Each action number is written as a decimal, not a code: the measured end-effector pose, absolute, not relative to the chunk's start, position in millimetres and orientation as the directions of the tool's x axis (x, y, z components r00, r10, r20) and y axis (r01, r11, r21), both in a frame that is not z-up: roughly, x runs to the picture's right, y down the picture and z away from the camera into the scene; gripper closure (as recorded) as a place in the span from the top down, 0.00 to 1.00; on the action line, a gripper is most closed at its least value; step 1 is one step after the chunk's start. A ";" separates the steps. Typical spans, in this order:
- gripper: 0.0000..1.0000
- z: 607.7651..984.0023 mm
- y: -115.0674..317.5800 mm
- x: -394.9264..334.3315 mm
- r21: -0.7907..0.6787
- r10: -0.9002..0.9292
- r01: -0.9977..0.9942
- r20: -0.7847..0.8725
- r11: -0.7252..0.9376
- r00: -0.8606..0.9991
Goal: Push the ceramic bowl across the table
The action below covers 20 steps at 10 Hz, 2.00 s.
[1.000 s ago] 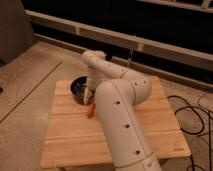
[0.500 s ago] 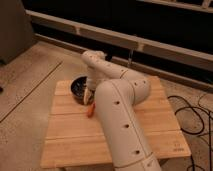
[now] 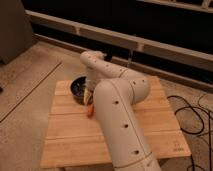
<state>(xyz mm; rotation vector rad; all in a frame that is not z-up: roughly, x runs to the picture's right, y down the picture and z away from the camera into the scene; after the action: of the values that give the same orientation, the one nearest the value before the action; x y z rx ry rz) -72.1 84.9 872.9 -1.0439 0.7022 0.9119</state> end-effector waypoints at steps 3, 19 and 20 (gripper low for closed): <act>0.65 875.1 102.7 -97.4 -0.563 0.186 -0.757 -0.747 0.333 0.638; 0.65 948.0 47.7 -86.9 -0.347 0.612 -0.881 -0.633 0.322 0.473; 0.65 949.1 41.1 -87.5 -0.338 0.629 -0.882 -0.618 0.329 0.472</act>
<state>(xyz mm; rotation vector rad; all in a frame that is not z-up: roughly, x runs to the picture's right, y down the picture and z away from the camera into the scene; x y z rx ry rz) -87.5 41.1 949.1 -0.7076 0.4126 1.0254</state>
